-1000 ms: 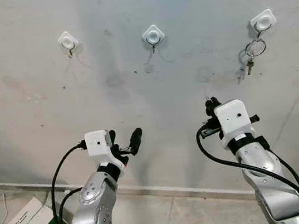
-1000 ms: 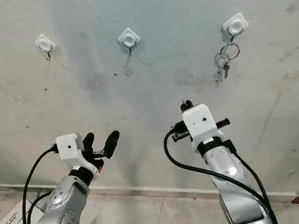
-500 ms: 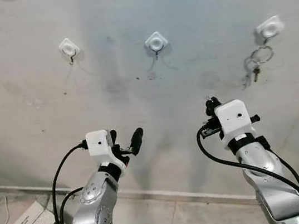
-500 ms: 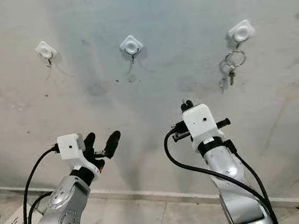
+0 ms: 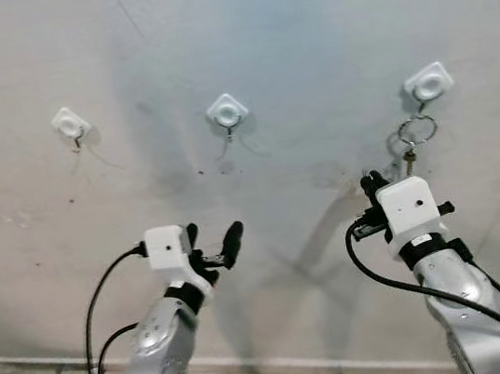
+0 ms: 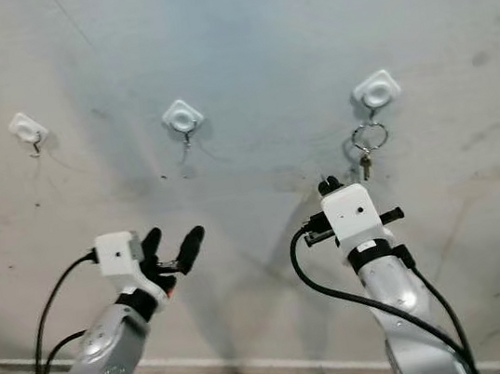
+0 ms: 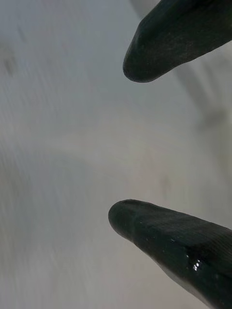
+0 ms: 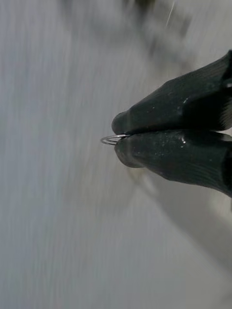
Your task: Hang keys on a hook
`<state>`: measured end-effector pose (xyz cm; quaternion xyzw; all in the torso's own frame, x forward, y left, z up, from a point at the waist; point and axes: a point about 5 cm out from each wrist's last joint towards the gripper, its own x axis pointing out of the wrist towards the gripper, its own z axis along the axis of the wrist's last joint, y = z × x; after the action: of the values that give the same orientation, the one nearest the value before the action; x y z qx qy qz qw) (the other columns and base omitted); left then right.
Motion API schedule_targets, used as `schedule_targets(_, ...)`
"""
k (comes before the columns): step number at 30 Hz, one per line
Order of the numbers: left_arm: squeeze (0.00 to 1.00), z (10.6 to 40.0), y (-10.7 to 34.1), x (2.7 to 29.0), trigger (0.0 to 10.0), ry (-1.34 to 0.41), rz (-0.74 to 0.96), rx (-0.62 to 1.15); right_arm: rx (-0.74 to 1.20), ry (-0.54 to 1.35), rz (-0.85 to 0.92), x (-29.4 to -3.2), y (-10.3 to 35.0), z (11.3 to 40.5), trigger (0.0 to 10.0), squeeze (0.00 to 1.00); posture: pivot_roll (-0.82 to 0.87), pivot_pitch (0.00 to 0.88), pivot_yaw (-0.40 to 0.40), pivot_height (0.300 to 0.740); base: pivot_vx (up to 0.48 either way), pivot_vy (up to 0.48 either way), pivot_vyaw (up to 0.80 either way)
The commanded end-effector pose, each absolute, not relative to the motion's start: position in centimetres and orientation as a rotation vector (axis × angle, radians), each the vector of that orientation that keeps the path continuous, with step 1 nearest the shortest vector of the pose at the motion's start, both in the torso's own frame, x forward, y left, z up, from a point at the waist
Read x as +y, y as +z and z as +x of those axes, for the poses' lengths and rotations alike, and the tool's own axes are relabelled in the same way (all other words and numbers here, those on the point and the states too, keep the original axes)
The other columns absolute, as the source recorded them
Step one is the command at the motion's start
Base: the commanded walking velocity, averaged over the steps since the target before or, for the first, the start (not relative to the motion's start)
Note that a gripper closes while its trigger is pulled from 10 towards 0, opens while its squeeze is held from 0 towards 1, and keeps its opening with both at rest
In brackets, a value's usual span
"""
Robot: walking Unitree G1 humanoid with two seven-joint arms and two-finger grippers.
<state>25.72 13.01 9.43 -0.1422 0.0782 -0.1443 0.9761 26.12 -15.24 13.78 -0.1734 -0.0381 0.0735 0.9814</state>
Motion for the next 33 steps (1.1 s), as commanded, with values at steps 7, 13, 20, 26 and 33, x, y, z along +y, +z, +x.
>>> schedule_targets(7,0.00,23.7,10.0,14.8,10.0,-0.258,-0.198,0.173,-0.052,0.168,-0.347,-15.8,13.5,23.9,10.0,0.00,-0.08,0.000,0.070,0.740,0.000,0.000,0.00)
schedule_targets(13,0.00,22.4,9.3,15.5,10.0,-0.271,-0.115,0.189,-0.033,0.171,-0.348,-16.1,13.2,23.5,10.0,0.00,-0.08,0.000,0.068,0.740,0.000,0.000,0.00)
schedule_targets(20,0.00,21.6,9.8,14.8,10.0,-0.339,0.003,0.129,-0.113,0.308,-0.412,-14.5,14.8,24.4,10.0,0.00,-0.07,0.000,0.054,0.740,0.000,0.000,0.00)
schedule_targets(26,0.00,22.0,11.3,13.9,10.0,-0.432,0.010,0.070,-0.148,0.345,-0.374,-13.6,16.0,25.6,10.0,0.00,-0.06,0.000,0.045,0.740,0.000,0.000,0.00)
schedule_targets(33,0.00,23.2,13.1,13.6,10.0,-0.457,-0.069,0.003,-0.198,0.362,-0.360,-13.4,17.7,27.7,10.0,0.00,-0.06,0.000,0.046,0.740,0.000,0.000,0.00)
